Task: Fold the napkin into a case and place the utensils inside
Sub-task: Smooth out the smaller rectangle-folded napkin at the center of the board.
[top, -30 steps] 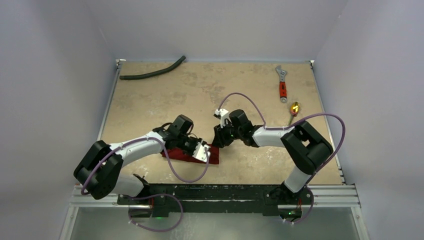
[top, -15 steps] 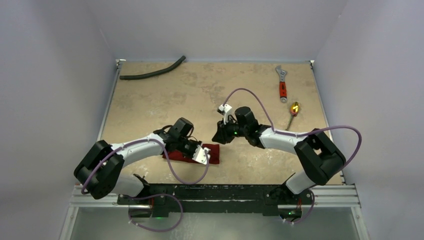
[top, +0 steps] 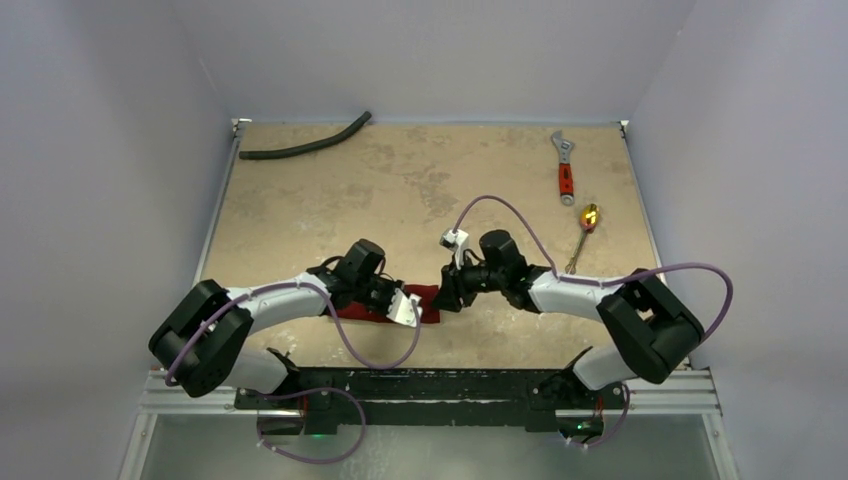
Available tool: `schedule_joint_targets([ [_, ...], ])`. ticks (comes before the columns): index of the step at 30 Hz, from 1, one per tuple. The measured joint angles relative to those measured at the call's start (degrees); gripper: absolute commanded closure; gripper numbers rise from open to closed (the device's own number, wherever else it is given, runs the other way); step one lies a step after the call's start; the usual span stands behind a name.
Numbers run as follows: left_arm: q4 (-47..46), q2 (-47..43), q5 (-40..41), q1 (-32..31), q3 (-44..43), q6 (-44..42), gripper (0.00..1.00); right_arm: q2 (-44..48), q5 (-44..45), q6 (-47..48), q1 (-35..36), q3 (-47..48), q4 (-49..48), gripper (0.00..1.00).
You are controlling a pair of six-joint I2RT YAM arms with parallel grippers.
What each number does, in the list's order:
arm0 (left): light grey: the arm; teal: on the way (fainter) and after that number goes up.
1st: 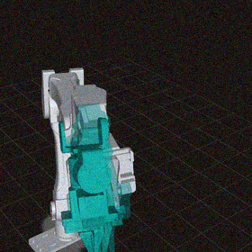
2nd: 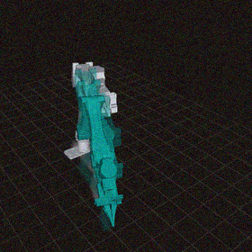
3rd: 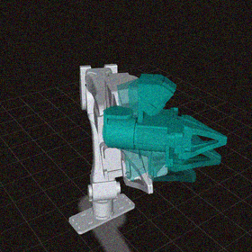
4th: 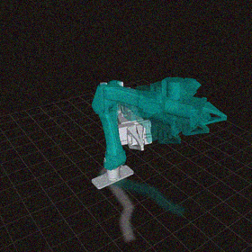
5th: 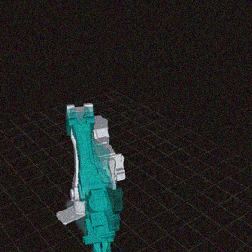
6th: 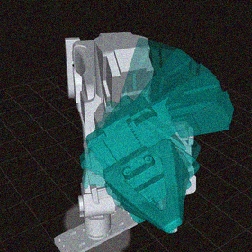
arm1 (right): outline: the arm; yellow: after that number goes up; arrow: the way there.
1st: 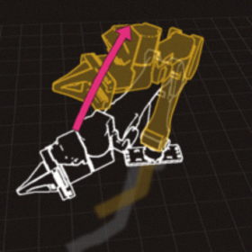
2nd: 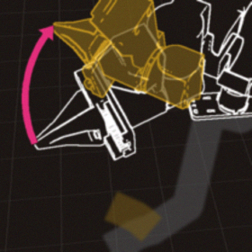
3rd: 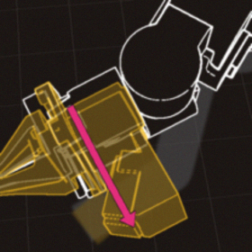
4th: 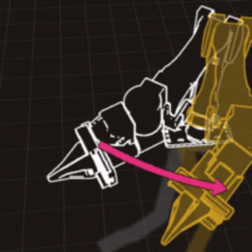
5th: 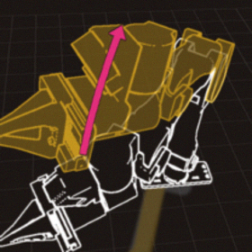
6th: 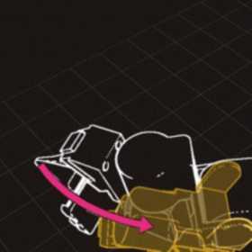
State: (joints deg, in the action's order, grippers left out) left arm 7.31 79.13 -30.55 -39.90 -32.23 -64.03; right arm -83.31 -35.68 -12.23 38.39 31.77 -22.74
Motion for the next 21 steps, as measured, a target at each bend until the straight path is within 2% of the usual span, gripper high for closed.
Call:
schedule_joint_targets([
  [10, -0.8, 0.3, 0.8, 0.0, 0.0, -0.1, 1.00, -2.7, 6.2, -0.4, 2.1, 0.0, -0.3, 0.56],
  [12, -0.8, 0.3, 0.8, 0.0, 0.0, -0.1, 1.00, -3.6, 6.4, -0.7, 2.1, 0.2, -0.5, 0.58],
  [18, -0.8, 0.3, 0.8, 0.0, 0.0, 0.5, 1.00, -6.4, 5.7, -3.4, 2.1, 0.2, -3.3, 0.89],
  [21, -0.9, 0.3, 0.8, 0.0, -0.3, 1.7, 1.00, -6.4, 4.5, -4.5, 2.1, 0.2, -5.5, 0.95],
])
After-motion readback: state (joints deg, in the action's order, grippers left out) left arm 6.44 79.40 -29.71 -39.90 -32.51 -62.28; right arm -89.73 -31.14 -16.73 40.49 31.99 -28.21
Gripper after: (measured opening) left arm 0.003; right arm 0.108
